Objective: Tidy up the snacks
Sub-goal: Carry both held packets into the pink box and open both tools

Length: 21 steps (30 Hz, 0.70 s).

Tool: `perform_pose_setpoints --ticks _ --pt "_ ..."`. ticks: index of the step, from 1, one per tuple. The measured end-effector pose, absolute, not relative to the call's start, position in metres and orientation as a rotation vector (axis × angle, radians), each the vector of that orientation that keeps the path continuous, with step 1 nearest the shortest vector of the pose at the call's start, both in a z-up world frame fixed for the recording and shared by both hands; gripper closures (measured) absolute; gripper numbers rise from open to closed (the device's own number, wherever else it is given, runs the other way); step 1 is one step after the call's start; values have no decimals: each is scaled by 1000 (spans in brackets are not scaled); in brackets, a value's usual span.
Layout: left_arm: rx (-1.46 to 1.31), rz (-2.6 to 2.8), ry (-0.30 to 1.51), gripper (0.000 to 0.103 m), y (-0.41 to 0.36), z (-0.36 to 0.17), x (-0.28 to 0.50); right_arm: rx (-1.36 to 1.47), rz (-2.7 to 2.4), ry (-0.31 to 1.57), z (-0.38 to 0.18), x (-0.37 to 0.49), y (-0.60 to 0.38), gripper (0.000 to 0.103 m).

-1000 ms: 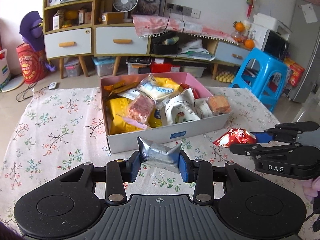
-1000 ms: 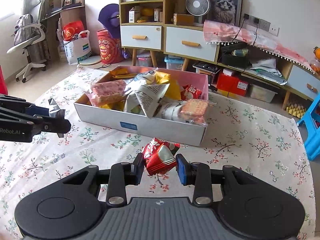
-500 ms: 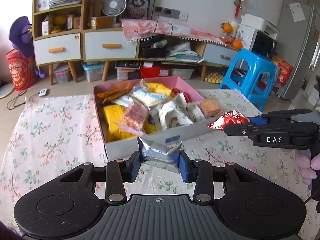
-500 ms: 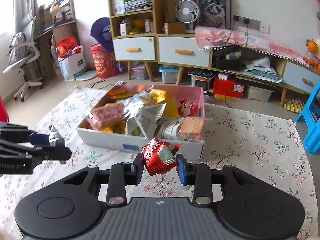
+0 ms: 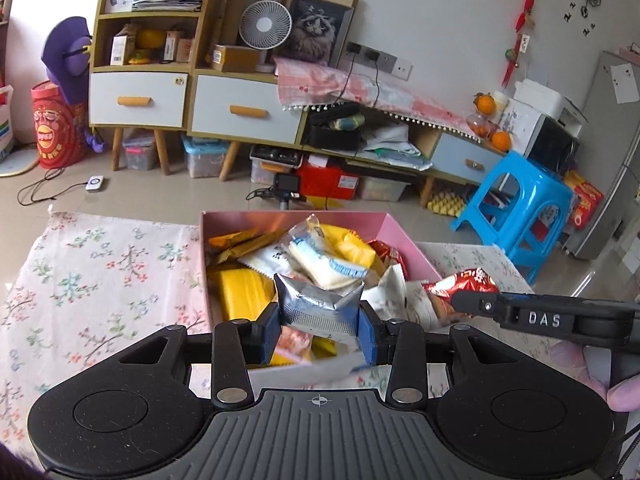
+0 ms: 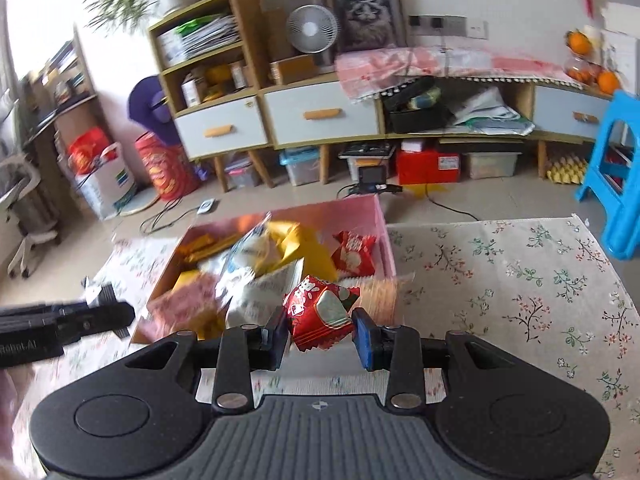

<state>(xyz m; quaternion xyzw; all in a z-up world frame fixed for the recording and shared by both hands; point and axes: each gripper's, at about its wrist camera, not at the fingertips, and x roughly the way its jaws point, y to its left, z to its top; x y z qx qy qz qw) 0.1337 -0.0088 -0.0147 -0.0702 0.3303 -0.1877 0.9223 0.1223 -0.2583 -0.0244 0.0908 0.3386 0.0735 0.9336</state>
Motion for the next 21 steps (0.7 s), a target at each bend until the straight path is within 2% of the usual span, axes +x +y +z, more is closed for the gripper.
perform_pose_setpoints --ticks 21 --pt "-51 -366 639 63 -40 -38 157 286 71 657 -42 164 -271 76"
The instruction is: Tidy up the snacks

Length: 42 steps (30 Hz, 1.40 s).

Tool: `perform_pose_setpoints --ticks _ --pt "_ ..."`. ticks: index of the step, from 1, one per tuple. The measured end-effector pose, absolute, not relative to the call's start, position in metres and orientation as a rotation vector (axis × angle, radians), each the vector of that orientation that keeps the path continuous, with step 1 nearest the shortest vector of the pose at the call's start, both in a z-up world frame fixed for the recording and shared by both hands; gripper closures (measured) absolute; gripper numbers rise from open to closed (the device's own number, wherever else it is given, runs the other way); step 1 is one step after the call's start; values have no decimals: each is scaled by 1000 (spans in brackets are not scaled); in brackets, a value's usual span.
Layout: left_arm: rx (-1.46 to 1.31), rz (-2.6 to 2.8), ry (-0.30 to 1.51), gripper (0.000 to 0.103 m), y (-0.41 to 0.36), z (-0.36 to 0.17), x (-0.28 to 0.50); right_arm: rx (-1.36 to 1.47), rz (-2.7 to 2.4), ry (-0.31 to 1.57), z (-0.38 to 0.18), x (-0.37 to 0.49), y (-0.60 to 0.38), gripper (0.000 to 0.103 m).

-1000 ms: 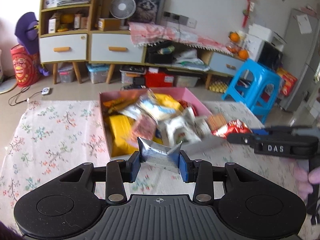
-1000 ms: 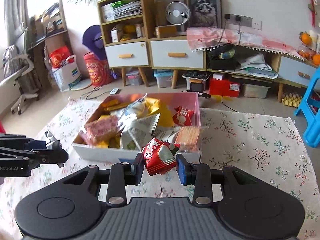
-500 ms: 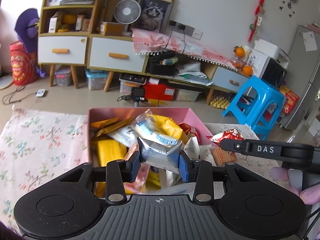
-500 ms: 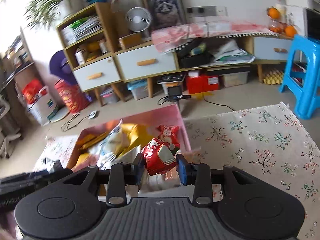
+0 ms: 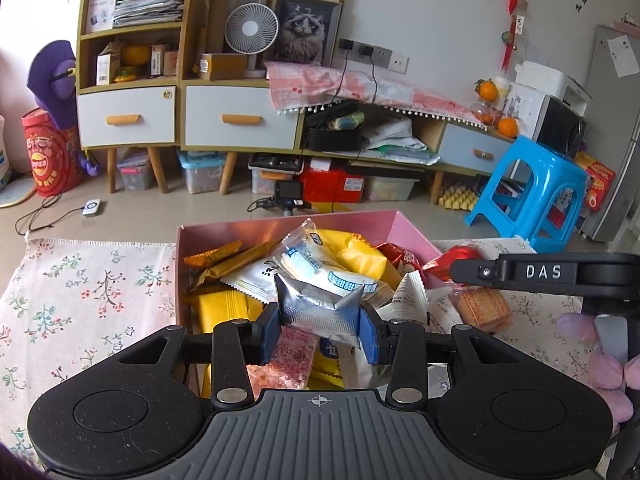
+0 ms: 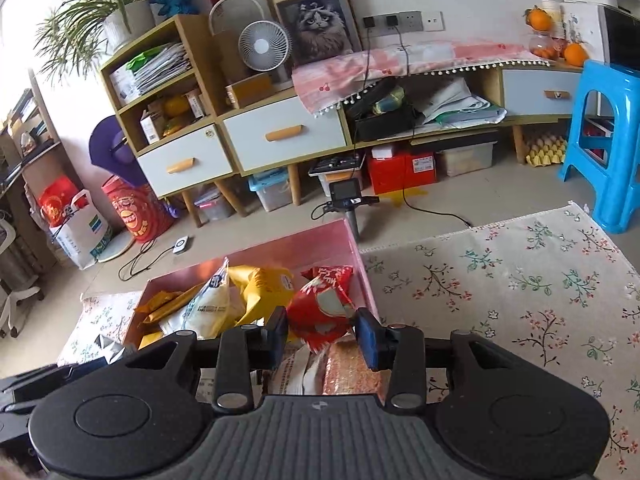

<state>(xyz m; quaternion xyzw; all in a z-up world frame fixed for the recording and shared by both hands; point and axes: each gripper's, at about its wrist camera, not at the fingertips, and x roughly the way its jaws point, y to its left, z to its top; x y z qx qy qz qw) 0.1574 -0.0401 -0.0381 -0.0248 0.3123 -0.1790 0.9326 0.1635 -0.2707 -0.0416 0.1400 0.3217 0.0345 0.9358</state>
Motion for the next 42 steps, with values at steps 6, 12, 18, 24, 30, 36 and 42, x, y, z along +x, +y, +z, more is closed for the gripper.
perform_pose_setpoints --ticks 6,12,18,24,30,36,42 --pt "-65 -358 637 48 -37 -38 158 279 79 641 -40 160 -268 52" --pt "-76 -352 644 30 -32 -37 158 302 81 632 -37 159 -270 40" --pt "-62 -340 653 14 -27 -32 152 310 82 623 -30 155 -272 21" --pt "-65 -330 663 7 -26 -26 142 322 83 615 -22 146 -277 13" --pt "-65 -306 676 5 -24 -21 132 291 83 622 -19 134 -280 12" --pt "-63 -267 709 4 -16 -21 117 261 76 634 -19 116 -284 10" --pt "-74 -207 735 4 -5 -23 96 207 89 654 -21 95 -285 10"
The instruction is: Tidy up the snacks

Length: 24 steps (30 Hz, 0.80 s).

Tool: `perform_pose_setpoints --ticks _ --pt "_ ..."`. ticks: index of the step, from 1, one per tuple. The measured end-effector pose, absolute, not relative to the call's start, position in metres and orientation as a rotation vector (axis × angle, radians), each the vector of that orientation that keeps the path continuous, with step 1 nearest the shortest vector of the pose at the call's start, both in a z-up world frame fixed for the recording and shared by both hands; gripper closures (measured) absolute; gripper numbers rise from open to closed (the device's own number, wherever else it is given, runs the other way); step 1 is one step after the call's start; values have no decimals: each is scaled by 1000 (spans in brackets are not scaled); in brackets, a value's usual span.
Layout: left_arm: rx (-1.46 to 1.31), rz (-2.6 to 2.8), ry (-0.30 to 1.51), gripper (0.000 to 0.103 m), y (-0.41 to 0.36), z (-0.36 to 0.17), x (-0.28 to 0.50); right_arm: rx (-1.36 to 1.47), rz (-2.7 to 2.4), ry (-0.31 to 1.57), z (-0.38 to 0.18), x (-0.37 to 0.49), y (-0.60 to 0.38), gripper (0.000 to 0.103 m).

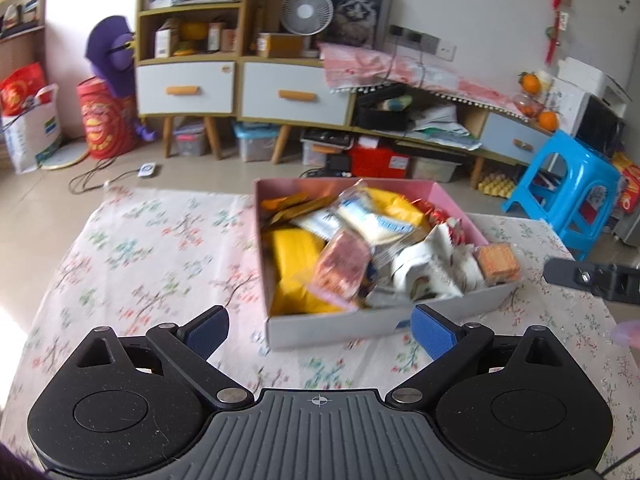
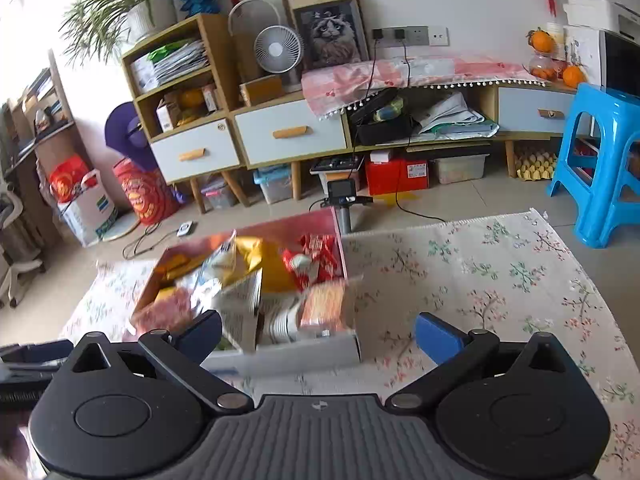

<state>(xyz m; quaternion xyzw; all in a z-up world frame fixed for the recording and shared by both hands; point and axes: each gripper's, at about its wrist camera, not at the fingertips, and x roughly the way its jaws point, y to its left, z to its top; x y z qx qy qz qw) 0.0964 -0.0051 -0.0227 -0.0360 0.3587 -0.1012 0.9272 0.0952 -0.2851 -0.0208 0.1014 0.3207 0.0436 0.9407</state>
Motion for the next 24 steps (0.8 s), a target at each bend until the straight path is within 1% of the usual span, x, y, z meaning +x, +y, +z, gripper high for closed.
perform_pose_setpoints --ticks 13,20,24 --pt "-135 -129 840 4 14 -30 52 88 113 728 -25 47 -264 10" --pt "-106 -118 825 4 5 -19 24 174 23 809 -29 23 -261 10" --pt "-83 -107 830 4 -2 -15 10 171 -1 830 -32 11 -256 10"
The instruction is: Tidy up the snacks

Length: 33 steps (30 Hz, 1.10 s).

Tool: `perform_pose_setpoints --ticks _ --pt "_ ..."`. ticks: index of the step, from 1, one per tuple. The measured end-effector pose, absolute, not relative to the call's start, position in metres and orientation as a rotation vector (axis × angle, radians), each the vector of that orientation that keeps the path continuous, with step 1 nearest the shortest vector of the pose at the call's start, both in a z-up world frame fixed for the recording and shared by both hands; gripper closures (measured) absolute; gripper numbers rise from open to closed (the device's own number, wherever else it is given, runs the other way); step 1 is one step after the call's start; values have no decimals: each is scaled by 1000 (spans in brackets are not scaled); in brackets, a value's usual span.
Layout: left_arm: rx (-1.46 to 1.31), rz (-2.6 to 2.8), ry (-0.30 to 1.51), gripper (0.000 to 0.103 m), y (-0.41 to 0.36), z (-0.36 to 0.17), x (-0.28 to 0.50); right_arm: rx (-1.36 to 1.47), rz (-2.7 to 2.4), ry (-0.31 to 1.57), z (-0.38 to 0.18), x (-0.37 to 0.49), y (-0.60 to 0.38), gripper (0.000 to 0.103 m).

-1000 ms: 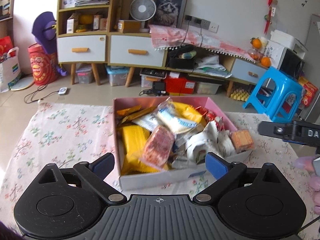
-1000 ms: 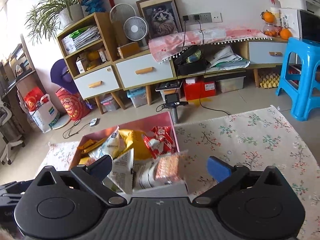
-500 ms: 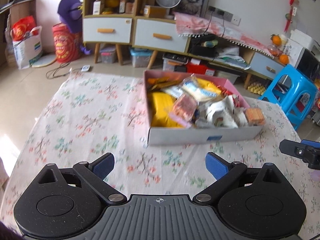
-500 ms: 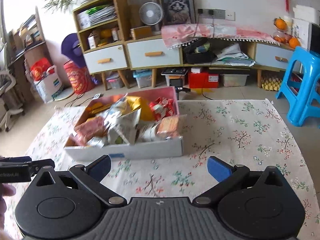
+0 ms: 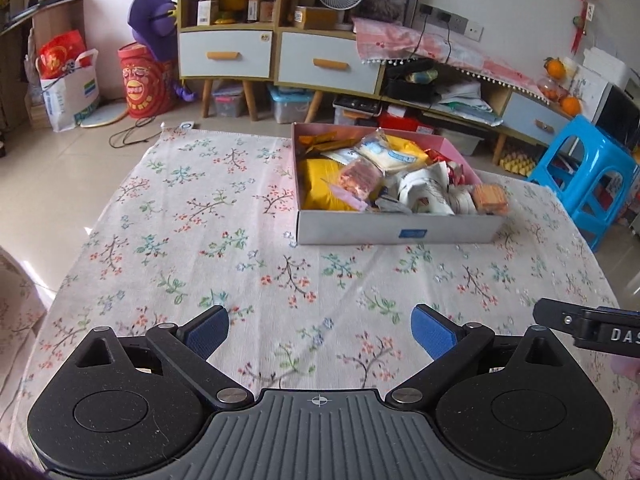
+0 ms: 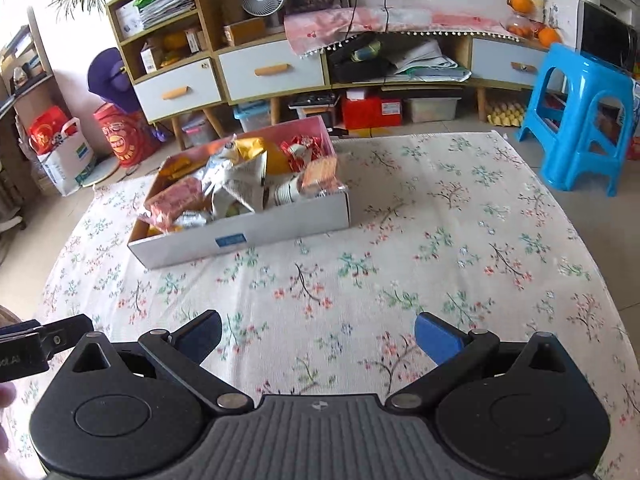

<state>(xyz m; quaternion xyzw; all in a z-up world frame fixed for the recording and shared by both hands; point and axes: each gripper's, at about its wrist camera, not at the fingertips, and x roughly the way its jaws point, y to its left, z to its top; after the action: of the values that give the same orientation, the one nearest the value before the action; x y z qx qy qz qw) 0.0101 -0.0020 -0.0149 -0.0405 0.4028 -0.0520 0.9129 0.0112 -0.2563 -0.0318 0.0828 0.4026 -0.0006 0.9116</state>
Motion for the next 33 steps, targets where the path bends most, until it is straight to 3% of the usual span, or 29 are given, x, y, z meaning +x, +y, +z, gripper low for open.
perform_pose_setpoints --ticks 9,26,33 --pt "-100 -53 904 3 -6 -24 -1 72 29 807 -28 0 -233 10" --pt "-47 -13 819 3 -16 -26 -23 7 20 778 -32 -9 -217 10" --pt "-30 16 867 2 -12 -37 -22 -23 15 731 -26 -14 -214 10"
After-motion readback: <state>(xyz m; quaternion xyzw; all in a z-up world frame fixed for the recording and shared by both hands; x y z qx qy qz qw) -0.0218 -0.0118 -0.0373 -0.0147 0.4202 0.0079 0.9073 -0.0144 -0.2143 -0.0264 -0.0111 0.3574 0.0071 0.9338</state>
